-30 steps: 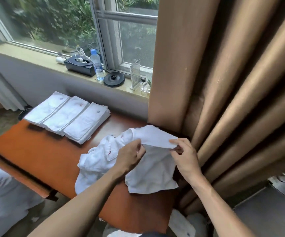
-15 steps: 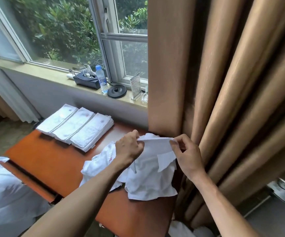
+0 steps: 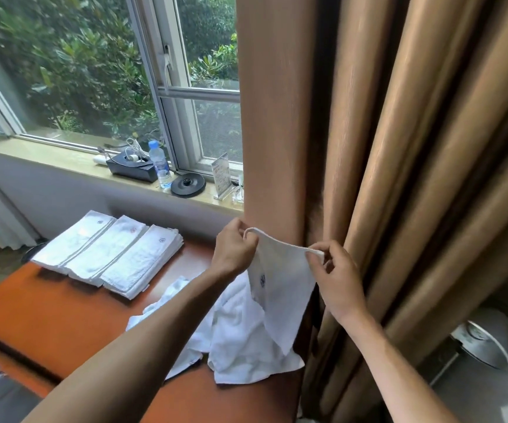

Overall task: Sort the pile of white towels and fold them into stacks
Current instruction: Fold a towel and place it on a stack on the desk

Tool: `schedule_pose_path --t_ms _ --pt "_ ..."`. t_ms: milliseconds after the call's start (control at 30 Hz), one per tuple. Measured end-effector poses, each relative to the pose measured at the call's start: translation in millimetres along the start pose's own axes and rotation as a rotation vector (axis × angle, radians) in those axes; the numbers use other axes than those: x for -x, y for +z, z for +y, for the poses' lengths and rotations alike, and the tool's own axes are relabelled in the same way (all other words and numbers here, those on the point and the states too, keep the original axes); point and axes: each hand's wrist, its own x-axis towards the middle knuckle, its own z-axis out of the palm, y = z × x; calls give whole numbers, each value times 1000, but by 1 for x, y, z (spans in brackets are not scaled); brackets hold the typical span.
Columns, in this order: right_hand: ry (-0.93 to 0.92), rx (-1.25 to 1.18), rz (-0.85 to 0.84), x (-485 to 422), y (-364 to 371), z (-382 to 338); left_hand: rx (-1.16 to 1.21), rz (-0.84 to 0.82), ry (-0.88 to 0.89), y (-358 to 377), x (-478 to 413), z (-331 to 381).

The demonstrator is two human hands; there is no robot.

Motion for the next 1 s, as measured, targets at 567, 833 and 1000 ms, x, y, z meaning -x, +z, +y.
schedule_pose_path --t_ms 567,833,1000 --pt "7 -49 -108 51 34 -14 353 119 -156 40 31 -6" --pt "-5 -97 -162 72 42 -18 565 133 -295 29 43 -22" --pt "30 -51 -138 82 43 -14 541 172 -304 27 51 -26"
